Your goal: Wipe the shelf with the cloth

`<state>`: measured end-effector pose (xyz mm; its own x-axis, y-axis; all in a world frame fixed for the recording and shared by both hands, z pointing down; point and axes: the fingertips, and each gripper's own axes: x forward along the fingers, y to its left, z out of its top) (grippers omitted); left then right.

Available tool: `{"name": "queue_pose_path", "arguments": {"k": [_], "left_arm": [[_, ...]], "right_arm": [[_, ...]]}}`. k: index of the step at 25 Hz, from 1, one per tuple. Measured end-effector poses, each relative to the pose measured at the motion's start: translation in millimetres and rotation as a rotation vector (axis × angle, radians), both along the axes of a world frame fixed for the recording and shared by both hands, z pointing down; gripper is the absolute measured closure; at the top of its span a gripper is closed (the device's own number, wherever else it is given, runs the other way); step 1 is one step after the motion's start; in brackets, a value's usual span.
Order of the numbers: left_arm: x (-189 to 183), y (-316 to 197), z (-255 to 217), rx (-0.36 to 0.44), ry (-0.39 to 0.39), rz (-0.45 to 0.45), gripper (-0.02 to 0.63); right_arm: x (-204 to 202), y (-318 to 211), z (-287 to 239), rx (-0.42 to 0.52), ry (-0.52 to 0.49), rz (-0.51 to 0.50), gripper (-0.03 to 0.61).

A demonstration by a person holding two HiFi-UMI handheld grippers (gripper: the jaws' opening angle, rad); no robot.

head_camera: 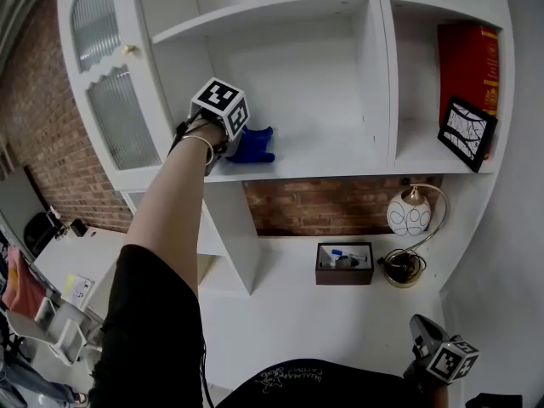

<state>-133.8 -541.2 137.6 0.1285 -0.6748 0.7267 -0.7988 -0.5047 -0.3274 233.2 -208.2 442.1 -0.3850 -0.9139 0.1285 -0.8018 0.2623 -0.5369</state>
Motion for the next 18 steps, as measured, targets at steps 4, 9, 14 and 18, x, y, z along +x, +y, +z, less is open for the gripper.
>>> {"name": "queue_pose_path", "arguments": {"k": [4, 9, 14, 18], "left_arm": [[-1, 4, 9, -0.030, -0.128, -0.008, 0.578], [5, 10, 17, -0.087, -0.238, -0.015, 0.580], [32, 18, 20, -0.123, -0.323, 0.065, 0.584], [67, 19, 20, -0.130, -0.238, 0.150, 0.584]], "right_arm": [[3, 6, 1, 0.004, -0.004, 0.016, 0.571], [19, 16, 8, -0.007, -0.023, 0.063, 0.571], [23, 17, 10, -0.006, -0.044, 0.082, 0.571], [16, 16, 11, -0.007, -0.040, 0.071, 0.571]]}}
